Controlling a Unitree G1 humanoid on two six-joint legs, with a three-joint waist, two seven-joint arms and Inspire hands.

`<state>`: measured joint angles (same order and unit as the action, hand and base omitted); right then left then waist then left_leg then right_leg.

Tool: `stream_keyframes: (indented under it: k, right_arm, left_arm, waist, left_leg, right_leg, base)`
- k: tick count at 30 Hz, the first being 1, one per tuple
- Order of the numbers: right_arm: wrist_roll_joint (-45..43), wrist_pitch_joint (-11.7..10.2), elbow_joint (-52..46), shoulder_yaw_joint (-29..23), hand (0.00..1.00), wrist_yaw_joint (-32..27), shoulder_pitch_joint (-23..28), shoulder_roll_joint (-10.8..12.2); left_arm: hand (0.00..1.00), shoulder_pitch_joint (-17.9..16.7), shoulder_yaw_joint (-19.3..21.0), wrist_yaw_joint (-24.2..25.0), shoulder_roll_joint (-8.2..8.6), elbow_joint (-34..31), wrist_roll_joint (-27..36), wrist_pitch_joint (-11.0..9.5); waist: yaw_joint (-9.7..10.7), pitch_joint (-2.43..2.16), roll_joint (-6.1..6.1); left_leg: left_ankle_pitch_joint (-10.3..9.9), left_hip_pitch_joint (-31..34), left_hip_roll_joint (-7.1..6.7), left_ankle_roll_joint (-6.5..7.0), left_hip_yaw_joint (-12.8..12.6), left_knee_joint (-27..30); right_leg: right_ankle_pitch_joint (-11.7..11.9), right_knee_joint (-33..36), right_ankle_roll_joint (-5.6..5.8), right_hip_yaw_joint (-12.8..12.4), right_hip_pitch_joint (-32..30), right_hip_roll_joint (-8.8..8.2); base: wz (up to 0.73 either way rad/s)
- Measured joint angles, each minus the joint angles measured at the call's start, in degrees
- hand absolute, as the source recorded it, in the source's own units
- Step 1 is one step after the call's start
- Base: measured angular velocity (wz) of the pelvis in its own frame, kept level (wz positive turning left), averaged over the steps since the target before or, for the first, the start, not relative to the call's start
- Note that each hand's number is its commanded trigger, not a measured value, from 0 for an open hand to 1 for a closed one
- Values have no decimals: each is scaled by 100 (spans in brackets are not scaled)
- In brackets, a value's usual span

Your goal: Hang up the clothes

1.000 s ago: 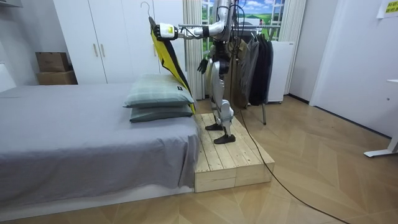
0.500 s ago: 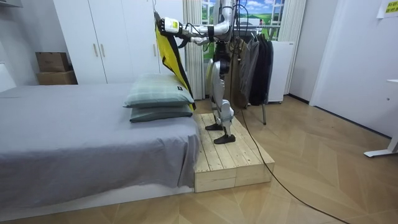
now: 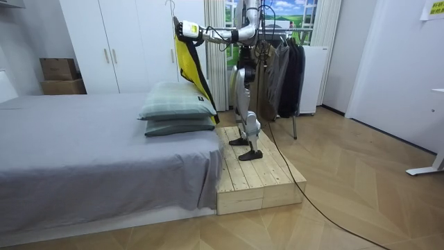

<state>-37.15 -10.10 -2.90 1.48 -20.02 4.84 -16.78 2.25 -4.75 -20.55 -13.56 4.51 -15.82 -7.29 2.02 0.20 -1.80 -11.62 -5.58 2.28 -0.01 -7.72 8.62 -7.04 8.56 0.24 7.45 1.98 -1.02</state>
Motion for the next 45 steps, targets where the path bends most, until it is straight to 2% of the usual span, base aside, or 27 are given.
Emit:
stream_keyframes:
  k: [1,5,11,16,19,33,39,45]
  right_arm:
    - [150,-47,-78,1,0,120,2,-91]
    - [557,-123,-129,-1,0,454,-11,-188]
    - [662,-183,-264,12,0,1078,-49,-343]
    - [771,-184,-508,12,0,1647,-51,-351]
    - [797,-184,-668,12,0,1866,-52,-353]
    - [808,-169,-723,27,0,2399,-69,-355]
    - [752,-113,-724,268,0,2400,-313,-364]
    - [784,-94,-709,599,0,2400,-535,-362]
  left_arm:
    - [100,0,0,9,-5,-6,-6,-62]
    - [100,0,-1,69,-47,-7,-100,-167]
    - [100,0,-26,100,-83,-7,-412,-207]
    - [100,0,-37,100,-84,-6,-759,-280]
    - [100,-1,-73,100,-91,-6,-944,-341]
    - [100,-1,-229,150,-113,-3,-1023,-372]
    - [100,-1,-285,150,-113,-3,-1408,-372]
    - [100,-1,-442,341,-114,-3,-1424,-371]
  waist:
    - [-22,5,-47]
    - [-72,0,-157]
    - [-104,9,-146]
    - [-126,57,-74]
    - [-132,60,-70]
    - [-220,59,-72]
    - [-227,50,-83]
    - [-262,47,-89]
  left_leg:
    - [0,0,1,0,0,0]
    - [0,-7,4,0,-5,3]
    - [0,-9,5,0,-12,-1]
    - [-1,-7,7,-1,-16,-35]
    - [-1,-10,7,-1,-18,-38]
    - [-1,-7,3,-1,-23,-38]
    - [-1,12,3,-1,16,-24]
    - [-1,27,4,-2,77,14]
  right_leg:
    - [0,-1,0,-1,0,0]
    - [2,9,-2,-11,7,3]
    - [3,18,-2,-27,13,6]
    - [3,13,-2,-45,2,18]
    - [3,8,-1,-46,2,19]
    - [3,5,-1,-59,1,19]
    - [3,10,-1,-7,3,12]
    - [3,9,-1,61,11,-2]
  base:
    - [0]
    - [0]
    - [0]
    - [-1]
    - [0]
    - [0]
    - [3]
    - [6]
